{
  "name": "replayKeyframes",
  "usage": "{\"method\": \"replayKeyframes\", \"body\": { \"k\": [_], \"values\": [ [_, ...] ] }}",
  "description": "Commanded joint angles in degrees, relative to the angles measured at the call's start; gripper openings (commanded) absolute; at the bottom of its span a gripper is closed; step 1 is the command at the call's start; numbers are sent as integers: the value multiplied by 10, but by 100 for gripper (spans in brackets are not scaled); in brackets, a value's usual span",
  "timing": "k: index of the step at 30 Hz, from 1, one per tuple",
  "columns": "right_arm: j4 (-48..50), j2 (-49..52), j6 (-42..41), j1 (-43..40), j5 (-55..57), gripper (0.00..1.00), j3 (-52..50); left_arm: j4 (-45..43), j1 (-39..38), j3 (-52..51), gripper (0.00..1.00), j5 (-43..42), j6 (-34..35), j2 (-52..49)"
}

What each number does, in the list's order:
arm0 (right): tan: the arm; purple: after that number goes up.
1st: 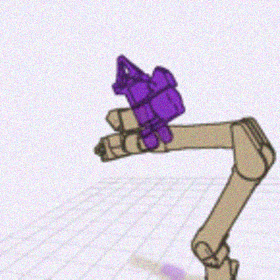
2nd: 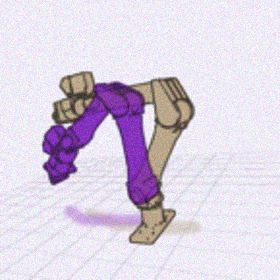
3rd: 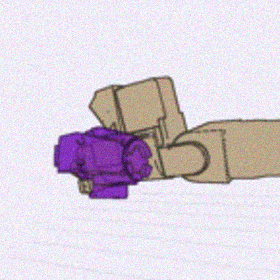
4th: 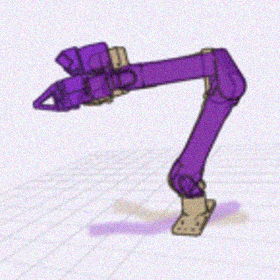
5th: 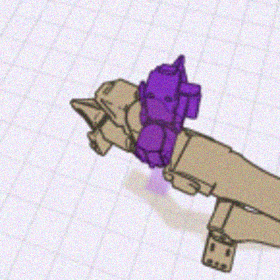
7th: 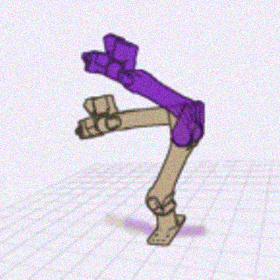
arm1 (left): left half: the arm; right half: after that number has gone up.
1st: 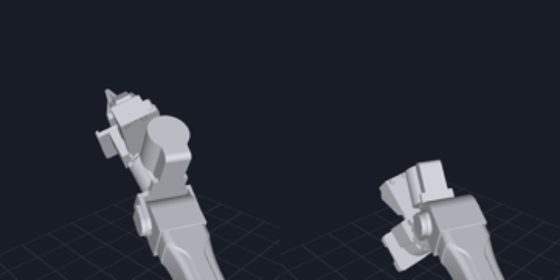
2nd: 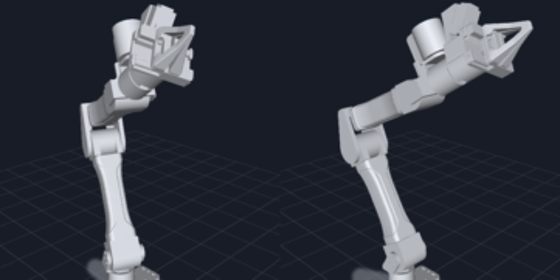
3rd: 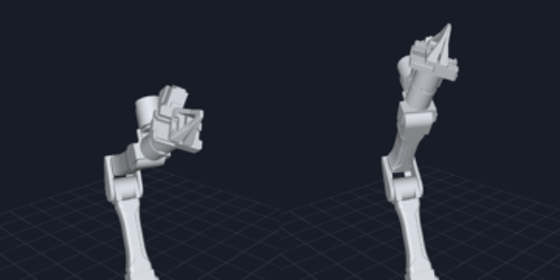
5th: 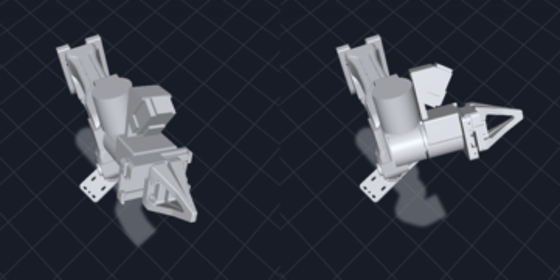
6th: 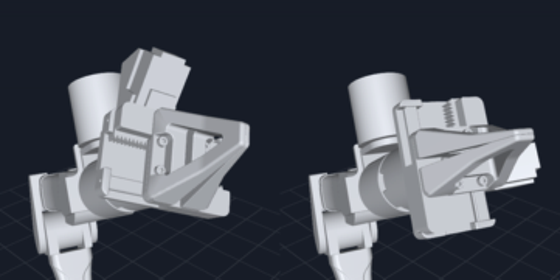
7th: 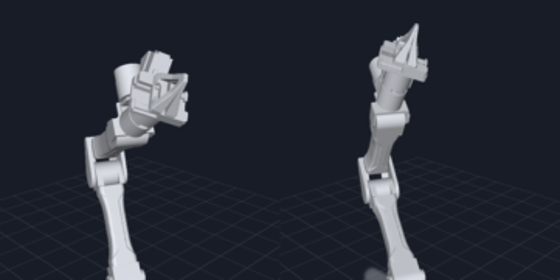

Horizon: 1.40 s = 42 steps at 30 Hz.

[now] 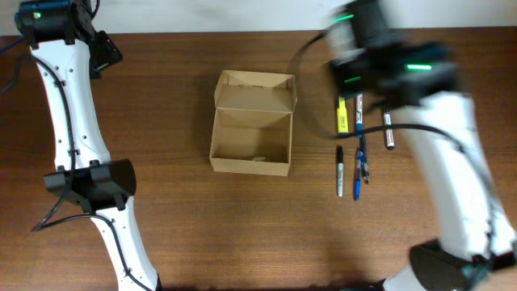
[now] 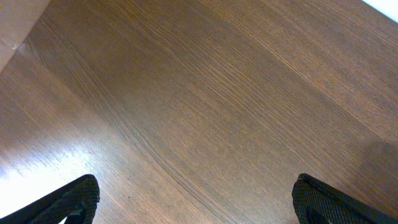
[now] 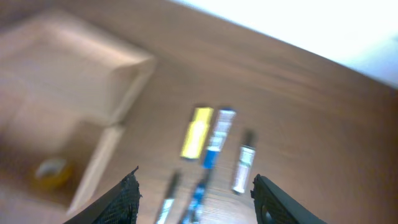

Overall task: Pack container
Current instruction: 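Grasp the yellow highlighter with the right gripper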

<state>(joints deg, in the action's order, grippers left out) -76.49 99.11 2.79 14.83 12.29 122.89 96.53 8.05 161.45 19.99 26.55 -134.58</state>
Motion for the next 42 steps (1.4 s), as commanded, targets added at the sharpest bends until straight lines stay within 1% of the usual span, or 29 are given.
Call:
{"method": "replayKeyframes", "body": {
  "k": [1, 6, 10, 14, 17, 20, 26, 31, 36, 39, 42],
  "values": [
    [-9, 30, -89, -63, -46, 59, -18, 1, 3, -3, 100, 6, -5, 11],
    [-14, 104, -169, -106, -62, 60, -45, 1, 3, -3, 100, 6, -5, 11],
    [-24, 190, -174, -115, -109, 59, -45, 1, 3, -3, 100, 6, -5, 11],
    [-23, 269, -183, -115, -108, 59, -45, 1, 3, -3, 100, 6, -5, 11],
    [-17, 316, -182, -115, -113, 59, -45, 1, 3, -3, 100, 6, -5, 11],
    [-5, 352, -164, -115, -138, 59, -45, 1, 3, -3, 100, 6, -5, 11],
    [24, 374, -137, -114, -150, 57, -45, 1, 3, -3, 100, 6, -5, 11],
    [46, 379, -138, -109, -149, 57, -45, 1, 3, -3, 100, 6, -5, 11],
    [50, 398, -138, -107, -149, 56, -45, 1, 3, -3, 100, 6, -5, 11],
    [49, 409, -138, -107, -151, 52, -45, 1, 3, -3, 100, 6, -5, 11],
    [50, 412, -138, -107, -151, 52, -45, 1, 3, -3, 100, 6, -5, 11]
  ]
}}
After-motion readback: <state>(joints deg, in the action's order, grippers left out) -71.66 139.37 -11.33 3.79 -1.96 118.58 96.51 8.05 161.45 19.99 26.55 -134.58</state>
